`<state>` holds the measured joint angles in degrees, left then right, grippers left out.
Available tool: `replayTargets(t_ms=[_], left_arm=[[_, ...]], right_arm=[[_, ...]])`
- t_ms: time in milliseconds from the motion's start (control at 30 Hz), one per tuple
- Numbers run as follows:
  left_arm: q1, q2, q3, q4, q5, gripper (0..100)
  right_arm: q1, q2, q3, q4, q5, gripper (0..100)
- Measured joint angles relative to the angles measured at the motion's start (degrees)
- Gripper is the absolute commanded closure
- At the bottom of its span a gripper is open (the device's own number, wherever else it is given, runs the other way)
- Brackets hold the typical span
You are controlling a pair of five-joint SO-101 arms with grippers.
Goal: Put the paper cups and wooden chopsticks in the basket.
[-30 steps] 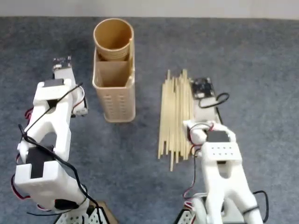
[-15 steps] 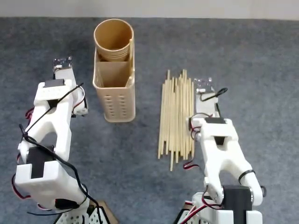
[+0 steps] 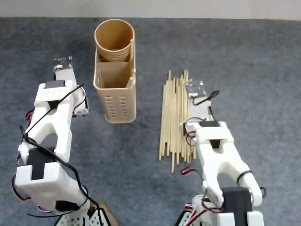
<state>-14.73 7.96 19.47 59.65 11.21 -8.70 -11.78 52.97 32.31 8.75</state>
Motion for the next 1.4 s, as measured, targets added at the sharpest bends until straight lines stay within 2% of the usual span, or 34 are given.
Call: replayTargets(t_ms=[133,267,533,700,833,1000,1100,1233,1400], left_arm=[[0.00,0.00,0.00,0.00,0.00,87],[0.00,0.00,0.00,0.00,0.00,87],[0.00,0.00,0.00,0.00,0.00,87],[0.00,0.00,0.00,-0.09,0.00,87],[0.00,0.00,0.00,-0.18,0.00,87],[0.00,0.00,0.00,-0.18,0.00,87],[0.00,0.00,0.00,-0.18,0.00,87],[0.00,0.00,0.00,-0.18,0.00,87],[0.00,0.00,0.00,-0.18,0.00,87]], right_arm=[[0.88,3.43,-2.11,0.00,0.00,85.8],[3.16,4.66,-3.25,0.00,0.00,99.8],[5.36,4.04,-5.80,1.14,-0.18,99.4],[5.01,-9.93,-12.13,5.80,-3.96,99.4],[-0.79,-28.22,-16.79,4.66,-7.82,99.4],[-13.89,-42.02,-18.90,-8.18,-9.58,99.1],[-19.34,-40.88,-19.25,-16.97,-9.67,98.8],[-22.86,-32.35,-21.98,-25.23,-9.67,98.8],[-25.76,-21.19,-26.02,-28.04,-11.52,98.8]])
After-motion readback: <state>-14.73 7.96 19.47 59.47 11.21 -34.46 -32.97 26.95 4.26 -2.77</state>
